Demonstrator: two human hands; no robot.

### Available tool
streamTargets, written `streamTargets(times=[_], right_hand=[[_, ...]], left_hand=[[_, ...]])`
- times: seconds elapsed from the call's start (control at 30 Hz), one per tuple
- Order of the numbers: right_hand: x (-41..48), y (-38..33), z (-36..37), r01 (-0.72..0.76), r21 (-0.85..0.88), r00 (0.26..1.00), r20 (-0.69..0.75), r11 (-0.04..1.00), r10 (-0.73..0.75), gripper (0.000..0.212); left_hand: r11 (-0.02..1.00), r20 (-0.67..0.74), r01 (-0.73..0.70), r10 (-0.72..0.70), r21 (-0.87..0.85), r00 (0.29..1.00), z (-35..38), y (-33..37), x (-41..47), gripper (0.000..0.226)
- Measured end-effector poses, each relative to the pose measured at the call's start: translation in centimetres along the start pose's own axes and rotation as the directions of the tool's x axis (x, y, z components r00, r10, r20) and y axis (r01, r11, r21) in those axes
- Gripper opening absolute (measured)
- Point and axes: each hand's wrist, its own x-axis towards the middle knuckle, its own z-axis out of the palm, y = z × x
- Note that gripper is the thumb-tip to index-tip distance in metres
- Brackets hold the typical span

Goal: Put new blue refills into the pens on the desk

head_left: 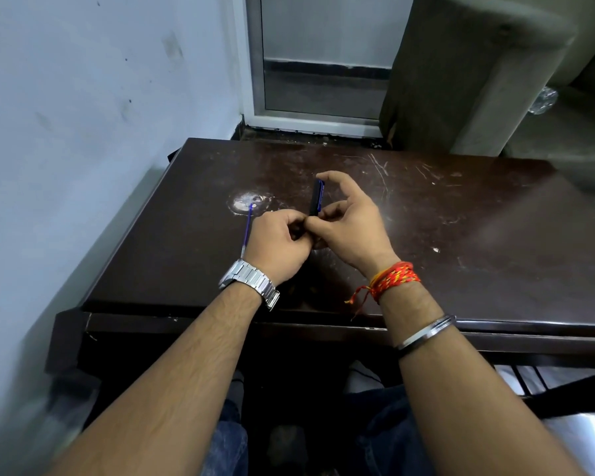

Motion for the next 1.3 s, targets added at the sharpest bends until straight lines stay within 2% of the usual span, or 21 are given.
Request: streamTargets(times=[0.1,0.2,0.23,0.33,0.37,0.4,0.5,0.6,0.73,0.87,1.07,1.3], right_hand=[[0.1,0.1,0.1,0.001,-0.011,1.000,-0.018,1.000,-0.001,0.063],[-0.1,0.5,0.3,-0.093,0.043,0.995,-0.015,0.995,0.094,0.067],[-0.2,0.6,0.4,-0.135,0.073,0.990,-0.016,0.988,0.137,0.062],[-0.2,0.3,0.7,-0.199,0.106,0.976,-0.070,0.974,0.207,0.015],[-0.1,0.2,0.4,-0.211,0.081,0.969,-0.115,0.974,0.220,0.005],[0.2,0.3,0.0,-0.225,0.056,0.956,-0.180,0.973,0.232,0.005],[1.1,0.9,-2.9,-0.236,-0.137,0.893,-0.420,0.962,0.159,0.019],[1.0,1.9,-5.8,-0.302,-0.313,0.852,-0.513,0.900,0.108,0.017],[0.7,3.7,-7.3,-0.415,-0.385,0.842,-0.507,0.824,0.187,0.015],[0.8,4.4,-7.3,-0.481,-0.412,0.842,-0.463,0.774,0.277,0.015],[0.8,4.2,-7.3,-0.508,-0.416,0.837,-0.445,0.755,0.318,0.021],[0.6,4.3,-7.5,-0.484,-0.398,0.852,-0.420,0.779,0.314,0.026]], left_hand=[[0.999,-0.034,0.018,-0.018,-0.027,0.999,0.1,0.3,-0.1,0.015],[0.995,-0.056,0.035,-0.040,-0.093,0.998,-0.1,0.4,0.1,0.022],[0.993,-0.056,0.040,-0.046,-0.107,0.997,-0.2,0.4,0.2,0.026],[0.985,-0.035,0.053,-0.060,-0.163,0.998,-0.1,0.5,0.3,0.031],[0.978,-0.012,0.063,-0.067,-0.198,0.998,0.0,0.6,0.2,0.030],[0.974,0.007,0.073,-0.074,-0.216,0.997,0.3,0.7,0.1,0.028],[0.986,-0.007,0.083,-0.085,-0.142,0.996,0.6,0.6,-0.2,0.041],[0.994,-0.053,0.075,-0.079,-0.082,0.995,0.3,0.0,0.2,0.038],[0.994,-0.108,0.086,-0.093,-0.060,0.990,0.2,-0.5,0.8,0.034],[0.995,-0.081,0.093,-0.094,-0.022,0.992,0.5,-0.6,0.6,0.031],[0.994,-0.070,0.108,-0.109,-0.018,0.992,0.5,-0.8,0.7,0.030],[0.993,-0.052,0.117,-0.116,0.004,0.992,0.6,-1.0,0.6,0.029]])
